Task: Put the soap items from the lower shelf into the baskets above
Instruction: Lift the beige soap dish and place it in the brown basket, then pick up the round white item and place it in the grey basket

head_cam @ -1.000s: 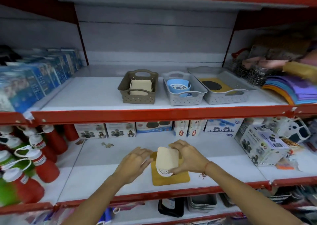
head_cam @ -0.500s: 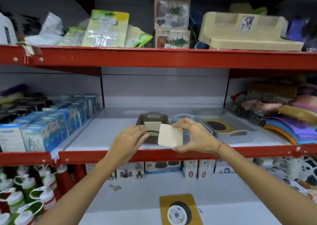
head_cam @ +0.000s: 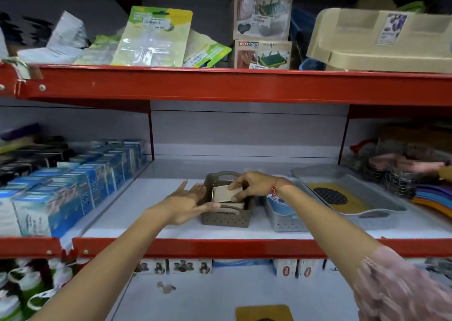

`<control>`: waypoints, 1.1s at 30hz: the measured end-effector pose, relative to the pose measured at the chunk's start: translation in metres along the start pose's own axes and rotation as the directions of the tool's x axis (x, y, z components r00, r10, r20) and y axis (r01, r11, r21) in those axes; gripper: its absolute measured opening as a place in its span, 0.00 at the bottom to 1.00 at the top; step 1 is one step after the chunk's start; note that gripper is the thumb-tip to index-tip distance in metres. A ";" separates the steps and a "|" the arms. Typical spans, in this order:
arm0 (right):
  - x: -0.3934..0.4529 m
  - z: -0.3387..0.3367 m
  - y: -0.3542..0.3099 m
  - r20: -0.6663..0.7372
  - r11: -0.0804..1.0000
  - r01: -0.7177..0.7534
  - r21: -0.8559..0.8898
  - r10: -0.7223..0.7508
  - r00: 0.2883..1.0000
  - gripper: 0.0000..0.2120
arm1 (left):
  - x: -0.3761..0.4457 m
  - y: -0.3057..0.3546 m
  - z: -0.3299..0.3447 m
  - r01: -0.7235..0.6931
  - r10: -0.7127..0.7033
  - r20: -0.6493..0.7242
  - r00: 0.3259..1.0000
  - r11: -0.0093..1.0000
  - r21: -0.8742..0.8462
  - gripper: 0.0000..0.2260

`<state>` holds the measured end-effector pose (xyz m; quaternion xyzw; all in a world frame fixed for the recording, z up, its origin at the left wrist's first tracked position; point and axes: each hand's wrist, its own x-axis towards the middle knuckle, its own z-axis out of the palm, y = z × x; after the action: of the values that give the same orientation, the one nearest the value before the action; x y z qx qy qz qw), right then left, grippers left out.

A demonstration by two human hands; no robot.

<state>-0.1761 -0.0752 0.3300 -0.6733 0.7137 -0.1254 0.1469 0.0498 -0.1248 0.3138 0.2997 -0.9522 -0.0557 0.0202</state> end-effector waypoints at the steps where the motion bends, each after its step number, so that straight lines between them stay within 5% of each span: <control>1: 0.004 0.001 0.000 0.020 1.000 -0.003 -0.014 0.003 1.000 0.22 | 0.000 0.000 -0.001 -0.007 0.007 -0.001 1.000 1.000 0.006 0.32; 9: 0.004 0.014 -0.003 0.022 0.991 -0.042 -0.124 0.045 0.999 0.16 | 0.000 -0.004 0.006 -0.025 0.025 -0.022 0.999 1.000 -0.010 0.33; 13: -0.020 0.017 -0.018 -0.174 0.989 -0.026 -0.146 0.000 0.985 0.17 | -0.004 -0.003 0.013 -0.042 0.040 -0.130 0.991 0.999 -0.016 0.36; 19: -0.092 0.050 -0.043 -0.693 0.973 0.219 -0.073 -0.207 0.690 0.11 | -0.026 0.019 0.035 -0.189 0.129 -0.527 0.840 0.980 -0.060 0.31; 23: -0.141 0.088 -0.043 -0.824 0.970 0.243 0.014 -0.127 0.553 0.09 | -0.054 0.051 0.059 -0.334 0.188 -0.683 0.706 0.939 -0.087 0.21; 26: -0.173 0.122 -0.035 -0.852 0.971 0.235 0.034 -0.095 0.515 0.07 | -0.072 0.069 0.090 -0.436 0.237 -0.747 0.622 0.897 -0.078 0.17; 29: -0.191 0.156 -0.017 -0.823 0.974 0.208 0.090 -0.044 0.566 0.09 | -0.079 0.077 0.130 -0.460 0.256 -0.703 0.664 0.881 -0.113 0.20; 33: -0.193 0.198 0.024 -0.681 0.974 0.099 0.206 0.070 0.729 0.08 | -0.072 0.075 0.184 -0.305 0.181 -0.440 0.880 0.925 -0.228 0.30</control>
<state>-0.1134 0.1229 0.1459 -0.5639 0.6931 -0.4463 -0.0507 0.0530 -0.0054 0.1398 0.1751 -0.9380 -0.1279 0.2703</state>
